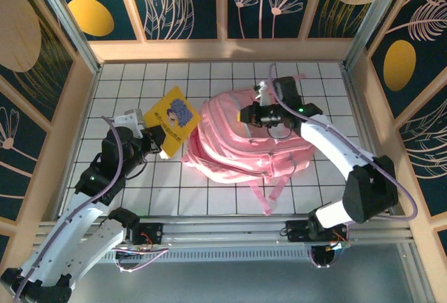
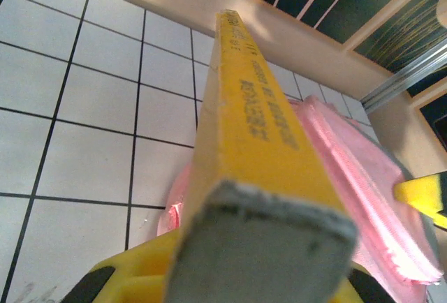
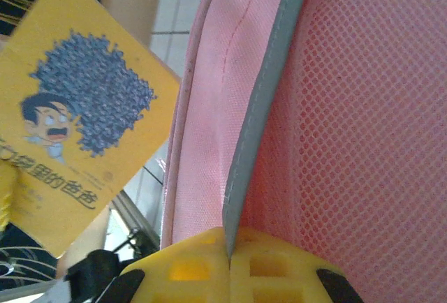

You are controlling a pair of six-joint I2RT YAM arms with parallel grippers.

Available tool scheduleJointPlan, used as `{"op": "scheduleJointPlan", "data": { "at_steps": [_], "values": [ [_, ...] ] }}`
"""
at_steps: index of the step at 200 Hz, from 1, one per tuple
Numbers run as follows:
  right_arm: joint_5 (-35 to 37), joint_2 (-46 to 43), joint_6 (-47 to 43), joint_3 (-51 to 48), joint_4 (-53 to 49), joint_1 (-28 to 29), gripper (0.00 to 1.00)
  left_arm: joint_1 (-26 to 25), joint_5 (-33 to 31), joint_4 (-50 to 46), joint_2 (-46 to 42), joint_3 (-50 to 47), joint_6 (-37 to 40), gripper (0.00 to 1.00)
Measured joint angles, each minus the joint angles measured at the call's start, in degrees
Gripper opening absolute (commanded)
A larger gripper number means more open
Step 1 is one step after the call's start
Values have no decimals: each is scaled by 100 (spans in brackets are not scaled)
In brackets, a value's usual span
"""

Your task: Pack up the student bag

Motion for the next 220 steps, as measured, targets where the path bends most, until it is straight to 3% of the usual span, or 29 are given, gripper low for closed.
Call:
{"op": "scheduleJointPlan", "data": {
  "at_steps": [70, 154, 220],
  "values": [
    [-1145, -273, 98, 125, 4, -981, 0, 0, -22, -105, 28, 144, -160, 0],
    [-1827, -391, 472, 254, 223, -1261, 0, 11, 2459, 2103, 872, -1390, -1648, 0],
    [-1910, -391, 501, 254, 234, -1261, 0, 11, 3239, 3528, 1097, -1521, -2221, 0]
  ]
}}
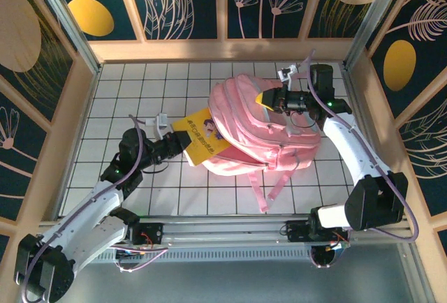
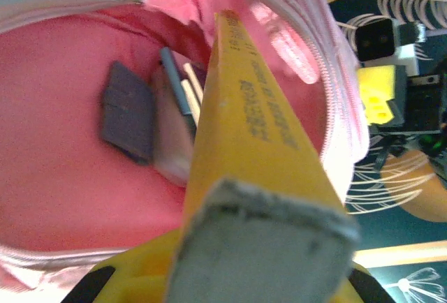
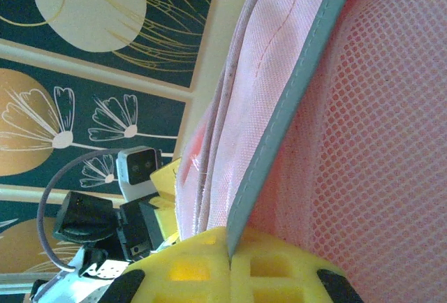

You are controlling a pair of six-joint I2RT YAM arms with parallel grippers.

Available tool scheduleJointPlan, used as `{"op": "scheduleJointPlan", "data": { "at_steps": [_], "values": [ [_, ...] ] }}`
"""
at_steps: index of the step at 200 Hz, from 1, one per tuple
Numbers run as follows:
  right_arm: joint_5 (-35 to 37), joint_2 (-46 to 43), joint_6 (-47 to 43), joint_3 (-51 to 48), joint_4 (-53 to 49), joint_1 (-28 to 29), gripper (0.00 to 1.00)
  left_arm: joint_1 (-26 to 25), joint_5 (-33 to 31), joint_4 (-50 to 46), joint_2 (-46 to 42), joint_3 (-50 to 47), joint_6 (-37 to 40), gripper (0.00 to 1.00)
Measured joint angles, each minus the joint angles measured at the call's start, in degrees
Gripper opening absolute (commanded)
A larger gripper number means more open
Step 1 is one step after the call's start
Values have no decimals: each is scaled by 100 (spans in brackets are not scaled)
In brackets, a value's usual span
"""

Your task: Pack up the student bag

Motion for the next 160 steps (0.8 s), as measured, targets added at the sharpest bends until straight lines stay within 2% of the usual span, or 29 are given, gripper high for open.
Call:
{"op": "scheduleJointPlan", "data": {
  "at_steps": [60, 95, 160],
  "values": [
    [-125, 0, 284, 0, 216, 0, 0, 11, 555, 1145, 852, -260, -721, 0],
    [-210, 2, 404, 0, 352, 2, 0, 11, 833, 2109, 1672, -254, -1091, 0],
    [-291, 0, 426, 0, 413, 44, 0, 11, 1215, 3342, 2863, 136, -1718, 0]
  ]
}}
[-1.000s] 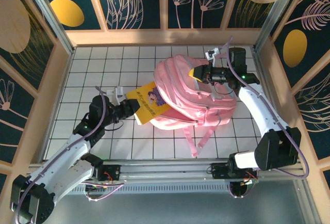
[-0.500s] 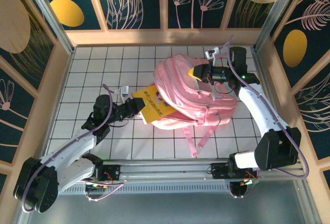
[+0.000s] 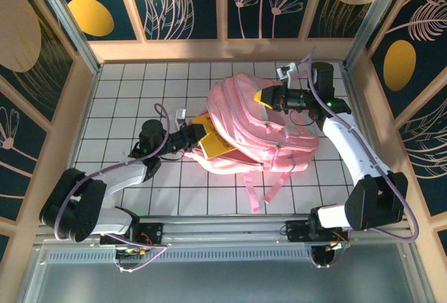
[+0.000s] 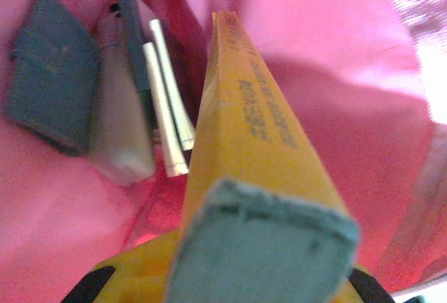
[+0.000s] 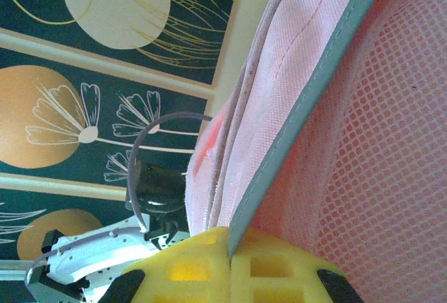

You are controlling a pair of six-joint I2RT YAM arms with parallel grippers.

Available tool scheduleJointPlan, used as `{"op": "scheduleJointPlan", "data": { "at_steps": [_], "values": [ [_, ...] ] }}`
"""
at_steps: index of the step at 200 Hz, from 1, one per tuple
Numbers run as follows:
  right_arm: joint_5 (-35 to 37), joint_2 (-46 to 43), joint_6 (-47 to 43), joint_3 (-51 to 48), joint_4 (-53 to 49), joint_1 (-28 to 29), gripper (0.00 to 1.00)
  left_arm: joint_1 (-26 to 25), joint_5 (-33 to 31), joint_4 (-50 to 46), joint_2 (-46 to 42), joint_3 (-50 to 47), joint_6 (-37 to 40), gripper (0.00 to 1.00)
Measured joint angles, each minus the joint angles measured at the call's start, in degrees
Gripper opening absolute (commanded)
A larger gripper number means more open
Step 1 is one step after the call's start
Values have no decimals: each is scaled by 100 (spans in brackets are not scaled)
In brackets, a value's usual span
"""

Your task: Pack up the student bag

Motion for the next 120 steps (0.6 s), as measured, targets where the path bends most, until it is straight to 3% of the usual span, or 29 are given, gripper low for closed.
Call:
{"op": "scheduleJointPlan", "data": {
  "at_steps": [51, 90, 120],
  "values": [
    [-9, 17, 0, 0, 46, 31, 0, -61, 188, 146, 352, 601, -96, 0],
    [-11, 142, 13, 46, 83, 103, 0, -468, 70, 146, 1086, 1126, -181, 0],
    [-7, 157, 22, 92, 87, 127, 0, -713, 7, 938, 1733, 1187, -730, 0]
  ]
}}
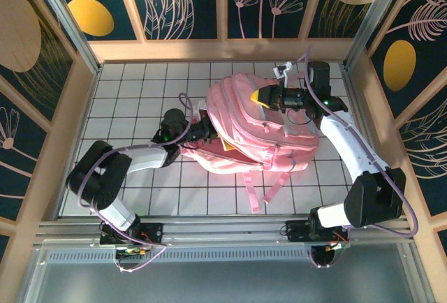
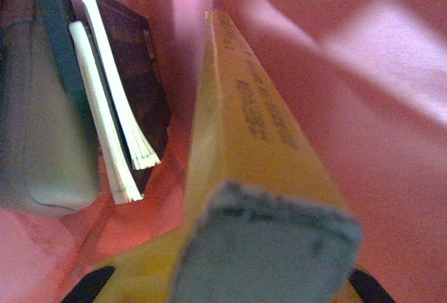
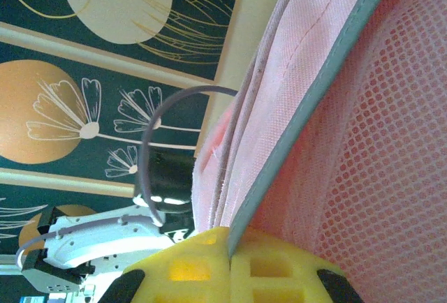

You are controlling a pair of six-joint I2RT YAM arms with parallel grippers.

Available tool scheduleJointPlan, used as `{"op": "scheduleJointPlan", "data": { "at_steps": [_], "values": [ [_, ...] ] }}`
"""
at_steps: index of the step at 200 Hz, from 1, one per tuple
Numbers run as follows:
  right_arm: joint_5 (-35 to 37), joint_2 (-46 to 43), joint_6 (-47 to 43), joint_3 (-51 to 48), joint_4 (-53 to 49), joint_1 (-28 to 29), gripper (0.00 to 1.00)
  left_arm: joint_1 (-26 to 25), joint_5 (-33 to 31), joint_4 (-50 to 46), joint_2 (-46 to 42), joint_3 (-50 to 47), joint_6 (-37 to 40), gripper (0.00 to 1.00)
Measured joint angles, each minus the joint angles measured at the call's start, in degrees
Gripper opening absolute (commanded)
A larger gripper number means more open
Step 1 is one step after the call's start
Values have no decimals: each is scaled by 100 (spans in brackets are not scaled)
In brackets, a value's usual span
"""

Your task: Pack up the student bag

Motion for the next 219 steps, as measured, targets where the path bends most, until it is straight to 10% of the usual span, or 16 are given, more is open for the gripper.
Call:
{"op": "scheduleJointPlan", "data": {
  "at_steps": [50, 219],
  "values": [
    [0, 0, 0, 11, 0, 15, 0, -151, -74, 1113, 702, 61, -723, 0],
    [254, 247, 535, 17, 702, 555, 0, -988, -721, 492, 2234, 1891, -535, 0]
  ]
}}
